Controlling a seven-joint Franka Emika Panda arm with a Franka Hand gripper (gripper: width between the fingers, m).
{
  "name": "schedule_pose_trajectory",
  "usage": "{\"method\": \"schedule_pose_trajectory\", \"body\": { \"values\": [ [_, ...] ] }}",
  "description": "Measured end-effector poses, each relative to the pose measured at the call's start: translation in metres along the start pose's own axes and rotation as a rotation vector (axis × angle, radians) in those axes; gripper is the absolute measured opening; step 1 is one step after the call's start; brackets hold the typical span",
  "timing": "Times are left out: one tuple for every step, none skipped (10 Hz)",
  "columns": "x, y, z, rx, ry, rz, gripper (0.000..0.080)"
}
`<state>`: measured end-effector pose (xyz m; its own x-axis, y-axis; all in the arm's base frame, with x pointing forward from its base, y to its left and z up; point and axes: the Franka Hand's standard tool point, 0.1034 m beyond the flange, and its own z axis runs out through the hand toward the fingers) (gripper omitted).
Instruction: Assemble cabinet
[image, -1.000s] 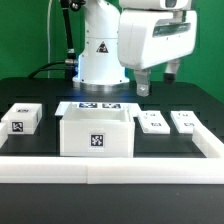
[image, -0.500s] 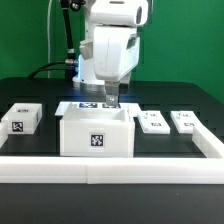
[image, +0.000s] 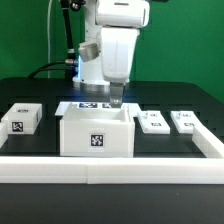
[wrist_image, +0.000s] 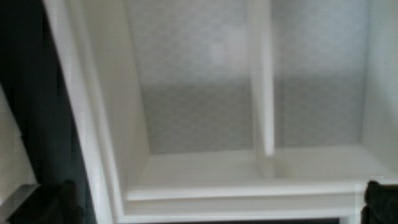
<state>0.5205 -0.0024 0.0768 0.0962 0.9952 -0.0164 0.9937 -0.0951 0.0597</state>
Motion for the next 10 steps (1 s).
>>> {"method": "schedule_pose_trajectory", "body": {
  "values": [
    [-0.001, -0.012, 0.004, 0.013, -0.005, -0.022, 0.0798],
    [-0.001, -0.016, 0.004, 0.019, -0.006, -0.02, 0.0798],
    [-0.002, -0.021, 0.005, 0.024, -0.006, -0.021, 0.0798],
    [-0.002, -0.026, 0.006, 0.03, -0.007, -0.021, 0.0798],
    [-0.002, -0.033, 0.008, 0.036, -0.007, -0.022, 0.0798],
    [-0.003, -0.042, 0.011, 0.045, -0.006, -0.024, 0.0798],
    [-0.007, -0.052, 0.017, 0.054, -0.004, -0.023, 0.0798],
    [-0.011, -0.07, 0.024, 0.074, -0.002, -0.016, 0.0798],
    [-0.012, -0.078, 0.028, 0.078, 0.0, -0.013, 0.0798],
    [-0.012, -0.085, 0.031, 0.08, 0.003, -0.013, 0.0798]
  ]
}}
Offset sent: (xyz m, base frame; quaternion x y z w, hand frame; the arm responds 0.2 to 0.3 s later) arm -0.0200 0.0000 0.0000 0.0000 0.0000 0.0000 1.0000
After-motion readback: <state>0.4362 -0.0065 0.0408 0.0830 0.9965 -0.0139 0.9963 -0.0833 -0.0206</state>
